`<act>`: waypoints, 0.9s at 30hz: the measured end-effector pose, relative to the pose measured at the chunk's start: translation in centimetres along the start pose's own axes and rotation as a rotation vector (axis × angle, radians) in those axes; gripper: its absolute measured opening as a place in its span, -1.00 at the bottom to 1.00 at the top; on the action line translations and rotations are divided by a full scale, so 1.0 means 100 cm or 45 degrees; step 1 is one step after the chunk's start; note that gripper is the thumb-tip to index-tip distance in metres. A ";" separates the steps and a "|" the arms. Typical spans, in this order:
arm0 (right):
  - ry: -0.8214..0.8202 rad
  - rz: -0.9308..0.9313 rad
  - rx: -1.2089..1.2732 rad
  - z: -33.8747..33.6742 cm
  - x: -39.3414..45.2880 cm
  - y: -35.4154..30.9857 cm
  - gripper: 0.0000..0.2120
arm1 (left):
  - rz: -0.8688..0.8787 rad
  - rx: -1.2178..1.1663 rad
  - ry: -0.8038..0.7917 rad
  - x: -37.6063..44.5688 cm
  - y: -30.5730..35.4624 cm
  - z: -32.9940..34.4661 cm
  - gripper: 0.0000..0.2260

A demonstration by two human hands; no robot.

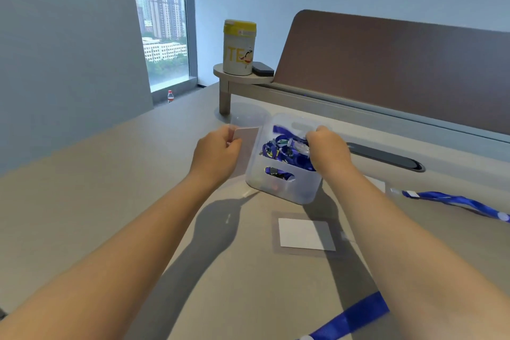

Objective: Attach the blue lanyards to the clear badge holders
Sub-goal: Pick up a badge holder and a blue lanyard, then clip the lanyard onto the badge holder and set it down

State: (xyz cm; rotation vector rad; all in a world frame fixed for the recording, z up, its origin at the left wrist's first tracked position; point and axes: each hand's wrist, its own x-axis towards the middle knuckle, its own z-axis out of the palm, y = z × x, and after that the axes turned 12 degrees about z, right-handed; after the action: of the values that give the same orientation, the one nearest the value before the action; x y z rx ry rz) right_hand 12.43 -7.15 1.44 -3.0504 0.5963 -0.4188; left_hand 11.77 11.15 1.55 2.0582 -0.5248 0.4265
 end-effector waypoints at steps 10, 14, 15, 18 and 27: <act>-0.155 -0.038 -0.052 -0.022 -0.022 0.024 -0.57 | 0.076 0.080 -0.034 -0.017 0.019 -0.004 -0.75; -0.121 0.043 0.103 -0.037 -0.059 0.051 -0.66 | 0.187 0.116 -0.063 -0.033 0.039 0.004 -0.76; -0.117 0.069 0.134 -0.040 -0.070 0.060 -0.67 | 0.221 0.112 -0.076 -0.039 0.045 0.008 -0.76; -0.127 0.164 0.172 -0.044 -0.105 0.094 -0.67 | 0.329 0.084 -0.122 -0.056 0.066 0.026 -0.76; -0.300 0.591 0.165 -0.040 -0.204 0.215 -0.65 | 0.700 0.086 -0.386 -0.123 0.136 0.096 -0.64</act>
State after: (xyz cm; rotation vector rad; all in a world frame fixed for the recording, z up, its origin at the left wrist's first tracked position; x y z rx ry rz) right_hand -14.74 -19.35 -1.13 -2.6613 1.1631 -0.0793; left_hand -4.90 -1.05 0.35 2.0351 -1.2880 0.4529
